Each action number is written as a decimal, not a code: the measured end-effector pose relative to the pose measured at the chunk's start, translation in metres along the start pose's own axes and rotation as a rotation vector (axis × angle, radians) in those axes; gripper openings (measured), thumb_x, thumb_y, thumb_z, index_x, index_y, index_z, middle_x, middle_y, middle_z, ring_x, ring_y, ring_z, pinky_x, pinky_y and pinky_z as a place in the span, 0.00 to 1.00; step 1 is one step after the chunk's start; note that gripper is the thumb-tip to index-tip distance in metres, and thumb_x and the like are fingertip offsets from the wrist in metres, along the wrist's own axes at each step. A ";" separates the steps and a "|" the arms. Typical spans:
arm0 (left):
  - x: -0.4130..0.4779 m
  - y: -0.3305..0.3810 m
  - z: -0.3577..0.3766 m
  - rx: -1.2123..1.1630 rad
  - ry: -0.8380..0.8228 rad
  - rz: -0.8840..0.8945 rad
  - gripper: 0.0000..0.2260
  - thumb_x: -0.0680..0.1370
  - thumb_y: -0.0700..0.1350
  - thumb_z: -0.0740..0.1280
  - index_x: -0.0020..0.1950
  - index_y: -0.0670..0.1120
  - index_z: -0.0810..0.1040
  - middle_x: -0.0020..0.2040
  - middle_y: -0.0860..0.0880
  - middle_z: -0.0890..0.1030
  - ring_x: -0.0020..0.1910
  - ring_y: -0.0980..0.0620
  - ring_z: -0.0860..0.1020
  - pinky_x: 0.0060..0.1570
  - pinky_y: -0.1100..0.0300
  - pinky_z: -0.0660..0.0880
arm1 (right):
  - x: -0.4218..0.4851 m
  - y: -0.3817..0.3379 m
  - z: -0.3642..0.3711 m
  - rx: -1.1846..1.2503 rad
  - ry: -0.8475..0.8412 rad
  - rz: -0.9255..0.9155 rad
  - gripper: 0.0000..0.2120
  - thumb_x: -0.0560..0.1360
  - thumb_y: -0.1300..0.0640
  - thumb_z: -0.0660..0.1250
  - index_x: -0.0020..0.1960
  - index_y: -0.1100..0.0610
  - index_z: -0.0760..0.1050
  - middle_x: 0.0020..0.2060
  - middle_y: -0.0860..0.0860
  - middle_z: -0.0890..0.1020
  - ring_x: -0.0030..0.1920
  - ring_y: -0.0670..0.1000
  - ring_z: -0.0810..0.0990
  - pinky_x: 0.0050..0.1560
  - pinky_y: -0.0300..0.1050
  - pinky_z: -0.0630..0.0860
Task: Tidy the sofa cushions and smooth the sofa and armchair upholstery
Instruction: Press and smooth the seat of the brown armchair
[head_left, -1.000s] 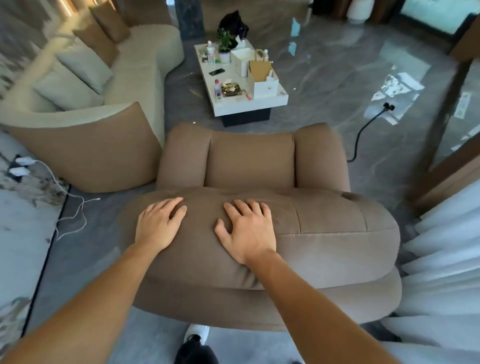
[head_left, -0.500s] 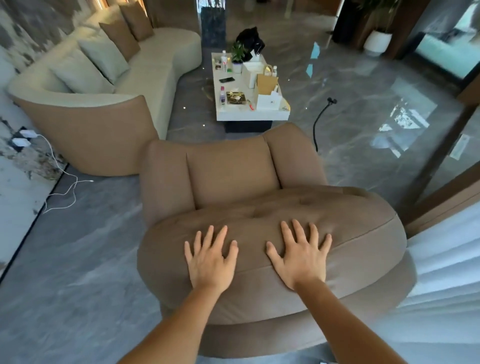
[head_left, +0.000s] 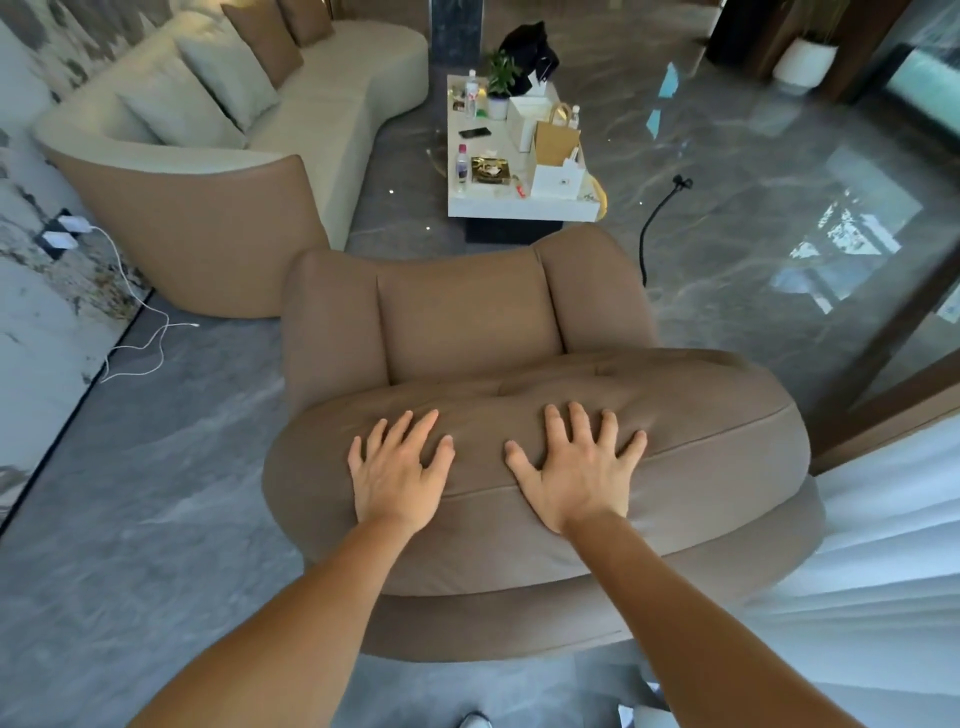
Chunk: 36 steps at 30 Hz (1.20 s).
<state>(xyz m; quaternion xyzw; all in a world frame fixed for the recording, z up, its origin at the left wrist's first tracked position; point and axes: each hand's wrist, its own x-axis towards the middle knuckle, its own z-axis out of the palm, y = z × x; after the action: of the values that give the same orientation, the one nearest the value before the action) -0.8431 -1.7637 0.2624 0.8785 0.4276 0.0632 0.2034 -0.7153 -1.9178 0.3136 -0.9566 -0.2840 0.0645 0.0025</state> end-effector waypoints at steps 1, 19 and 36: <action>0.004 -0.006 -0.004 0.004 -0.006 0.011 0.28 0.76 0.67 0.45 0.73 0.63 0.66 0.75 0.56 0.68 0.75 0.50 0.60 0.74 0.46 0.49 | 0.000 -0.005 -0.004 -0.001 -0.038 -0.043 0.45 0.69 0.22 0.39 0.78 0.43 0.59 0.78 0.49 0.64 0.76 0.65 0.56 0.70 0.74 0.45; 0.078 -0.061 -0.068 0.094 -0.061 -0.103 0.33 0.71 0.74 0.45 0.73 0.66 0.63 0.77 0.56 0.63 0.75 0.42 0.58 0.72 0.38 0.52 | 0.049 0.035 0.001 0.101 0.020 -0.072 0.37 0.70 0.22 0.32 0.75 0.29 0.52 0.80 0.44 0.60 0.80 0.61 0.47 0.72 0.75 0.41; 0.021 -0.052 -0.088 0.152 -0.079 -0.010 0.35 0.75 0.69 0.38 0.80 0.56 0.49 0.81 0.46 0.49 0.78 0.41 0.46 0.73 0.36 0.46 | -0.022 -0.059 -0.016 0.144 0.080 -0.194 0.32 0.78 0.34 0.44 0.80 0.42 0.54 0.81 0.50 0.57 0.81 0.61 0.50 0.75 0.71 0.43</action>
<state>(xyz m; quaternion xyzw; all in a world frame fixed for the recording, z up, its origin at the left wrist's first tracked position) -0.8926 -1.6916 0.3200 0.8911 0.4271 -0.0051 0.1534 -0.7635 -1.8793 0.3349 -0.9238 -0.3695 0.0460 0.0886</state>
